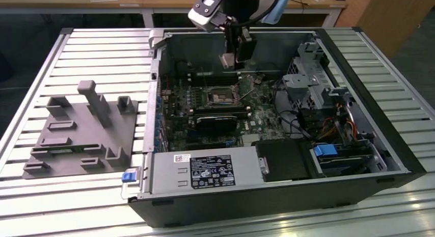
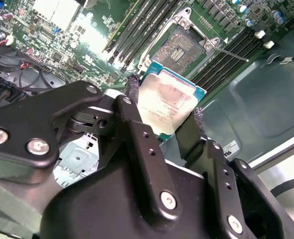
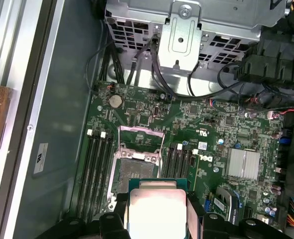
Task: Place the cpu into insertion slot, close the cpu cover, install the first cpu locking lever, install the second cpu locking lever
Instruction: 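Place the cpu into insertion slot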
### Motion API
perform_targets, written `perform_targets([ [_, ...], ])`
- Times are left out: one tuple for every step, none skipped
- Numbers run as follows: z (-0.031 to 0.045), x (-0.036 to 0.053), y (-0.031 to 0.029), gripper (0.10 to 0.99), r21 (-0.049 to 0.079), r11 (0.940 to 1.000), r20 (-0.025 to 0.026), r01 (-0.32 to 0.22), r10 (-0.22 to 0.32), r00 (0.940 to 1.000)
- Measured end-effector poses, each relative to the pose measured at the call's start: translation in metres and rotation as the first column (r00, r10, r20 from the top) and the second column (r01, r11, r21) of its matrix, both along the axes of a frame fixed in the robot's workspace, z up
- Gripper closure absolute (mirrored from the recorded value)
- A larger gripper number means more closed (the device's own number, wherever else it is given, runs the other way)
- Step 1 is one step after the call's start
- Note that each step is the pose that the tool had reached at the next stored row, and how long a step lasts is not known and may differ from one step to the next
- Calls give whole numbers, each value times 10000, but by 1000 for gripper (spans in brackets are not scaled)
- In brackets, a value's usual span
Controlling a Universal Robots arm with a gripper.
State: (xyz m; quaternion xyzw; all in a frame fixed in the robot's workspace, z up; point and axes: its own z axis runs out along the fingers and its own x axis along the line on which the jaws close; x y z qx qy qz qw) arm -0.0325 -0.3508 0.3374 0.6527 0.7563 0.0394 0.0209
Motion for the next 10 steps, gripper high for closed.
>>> perform_targets([
  [-3,0,0,545,1,10000,0,3,-3,10000],
  [-6,0,0,545,0,10000,0,6,-6,10000],
  [-8,0,0,545,1,10000,0,9,-9,10000],
  [-10,0,0,545,0,10000,0,12,-12,10000],
  [-13,0,0,545,0,10000,0,15,-15,10000],
  [-16,0,0,545,1,10000,0,18,-18,10000],
  [-18,0,0,545,1,10000,0,21,-21,10000],
  [-21,0,0,545,0,10000,0,23,-23,10000],
  [-23,0,0,545,0,10000,0,27,-27,10000],
  [-26,0,0,545,1,10000,0,29,-29,10000],
])
